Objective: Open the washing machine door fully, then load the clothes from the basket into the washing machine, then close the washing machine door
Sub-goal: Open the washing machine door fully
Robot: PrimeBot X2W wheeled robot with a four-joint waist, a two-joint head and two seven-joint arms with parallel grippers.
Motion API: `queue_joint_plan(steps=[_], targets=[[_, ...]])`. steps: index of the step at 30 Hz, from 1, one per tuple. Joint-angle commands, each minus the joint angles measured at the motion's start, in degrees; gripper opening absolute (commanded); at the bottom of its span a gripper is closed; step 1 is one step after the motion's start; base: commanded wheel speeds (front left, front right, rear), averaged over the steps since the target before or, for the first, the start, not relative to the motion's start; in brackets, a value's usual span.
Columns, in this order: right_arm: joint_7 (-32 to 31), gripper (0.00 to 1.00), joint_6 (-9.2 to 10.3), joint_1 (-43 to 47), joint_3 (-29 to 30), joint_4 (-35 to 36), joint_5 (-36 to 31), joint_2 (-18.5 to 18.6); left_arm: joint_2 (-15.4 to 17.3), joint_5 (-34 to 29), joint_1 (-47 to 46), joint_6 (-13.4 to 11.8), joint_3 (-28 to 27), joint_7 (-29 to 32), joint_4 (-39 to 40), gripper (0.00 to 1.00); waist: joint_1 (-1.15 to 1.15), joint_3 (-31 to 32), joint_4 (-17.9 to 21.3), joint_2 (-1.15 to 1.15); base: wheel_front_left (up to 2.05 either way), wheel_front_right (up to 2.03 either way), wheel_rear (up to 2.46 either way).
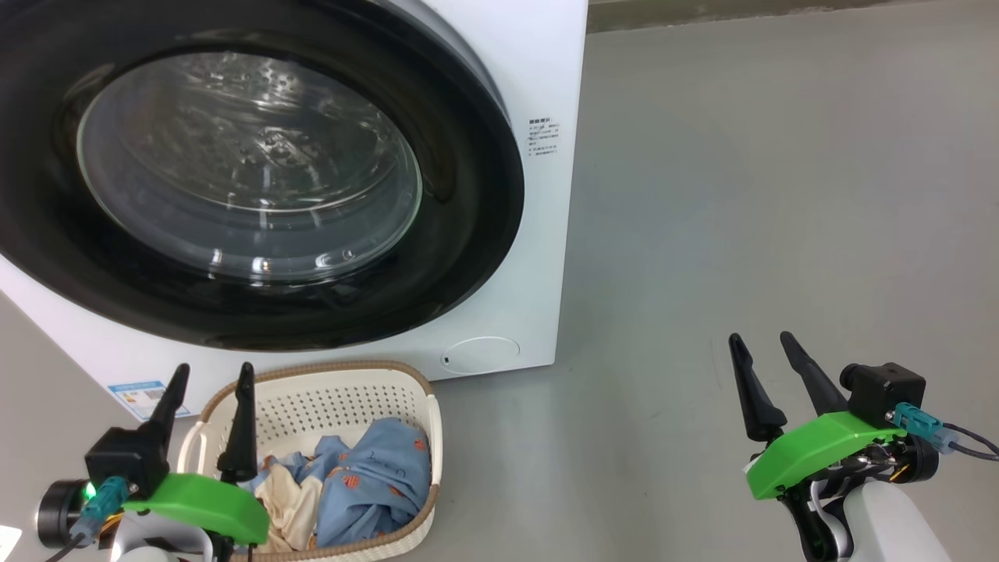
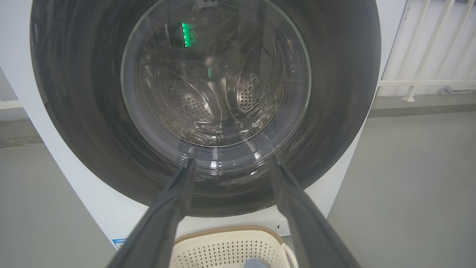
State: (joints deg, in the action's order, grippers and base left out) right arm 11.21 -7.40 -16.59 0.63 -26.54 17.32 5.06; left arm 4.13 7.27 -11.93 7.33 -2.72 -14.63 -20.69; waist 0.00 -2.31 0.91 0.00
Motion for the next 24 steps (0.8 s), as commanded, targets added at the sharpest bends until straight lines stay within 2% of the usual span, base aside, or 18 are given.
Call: queue_joint_plan(steps=[1, 24], targets=[[0.75, 1.0, -0.09, -1.94, -1.52, 1.25, 0.1, -0.01, 1.64, -0.15, -1.06, 0.14, -1.62, -0.37, 1.58, 1.0, 0.0, 0.08, -0.02, 0.0, 0.0, 0.0, 0.0], [0.2, 1.0, -0.09, -1.3, -1.62, 2.09, -0.1, 0.1, 1.79, 0.52, -0.46, 0.15, -0.46, -0.37, 2.03, 1.0, 0.0, 0.59, -0.42, 0.0, 0.0, 0.0, 0.0]])
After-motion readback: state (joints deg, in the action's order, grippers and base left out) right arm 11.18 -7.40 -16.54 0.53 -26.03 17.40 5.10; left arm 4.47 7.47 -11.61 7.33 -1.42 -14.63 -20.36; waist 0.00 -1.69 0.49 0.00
